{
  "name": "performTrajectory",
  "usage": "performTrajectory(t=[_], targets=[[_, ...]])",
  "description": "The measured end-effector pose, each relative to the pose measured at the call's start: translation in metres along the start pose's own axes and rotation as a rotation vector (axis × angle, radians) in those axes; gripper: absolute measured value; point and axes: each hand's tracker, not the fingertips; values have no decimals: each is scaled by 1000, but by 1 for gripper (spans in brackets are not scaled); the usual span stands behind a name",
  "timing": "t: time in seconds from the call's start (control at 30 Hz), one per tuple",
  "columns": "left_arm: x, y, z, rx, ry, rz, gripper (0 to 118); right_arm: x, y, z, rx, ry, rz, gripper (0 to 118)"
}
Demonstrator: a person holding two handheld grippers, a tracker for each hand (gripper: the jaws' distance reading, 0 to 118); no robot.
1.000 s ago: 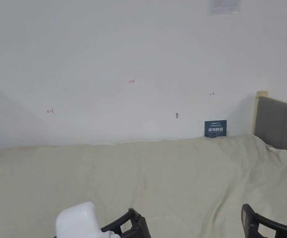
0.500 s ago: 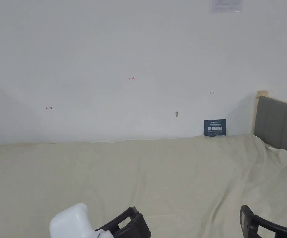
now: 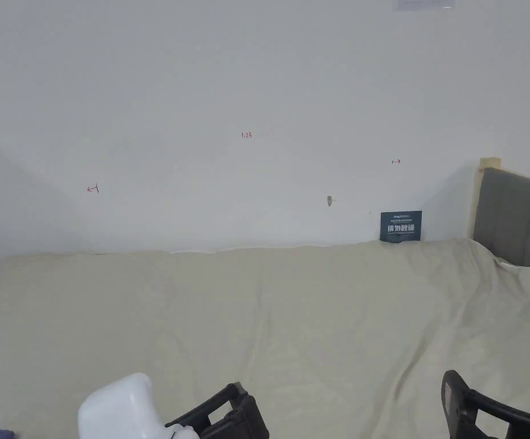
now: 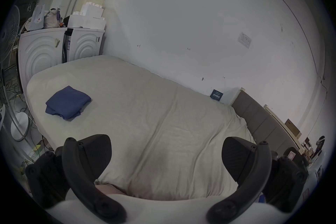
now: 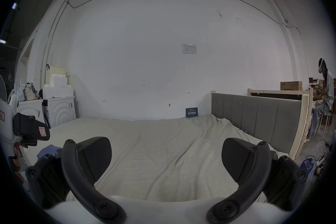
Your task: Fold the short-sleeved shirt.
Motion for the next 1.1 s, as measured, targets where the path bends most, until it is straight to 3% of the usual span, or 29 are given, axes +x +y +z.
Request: performTrajectory(t=[1.1], targets=[[-1, 3, 5, -11, 9, -16, 118, -4, 4, 3, -14, 12, 14, 118]])
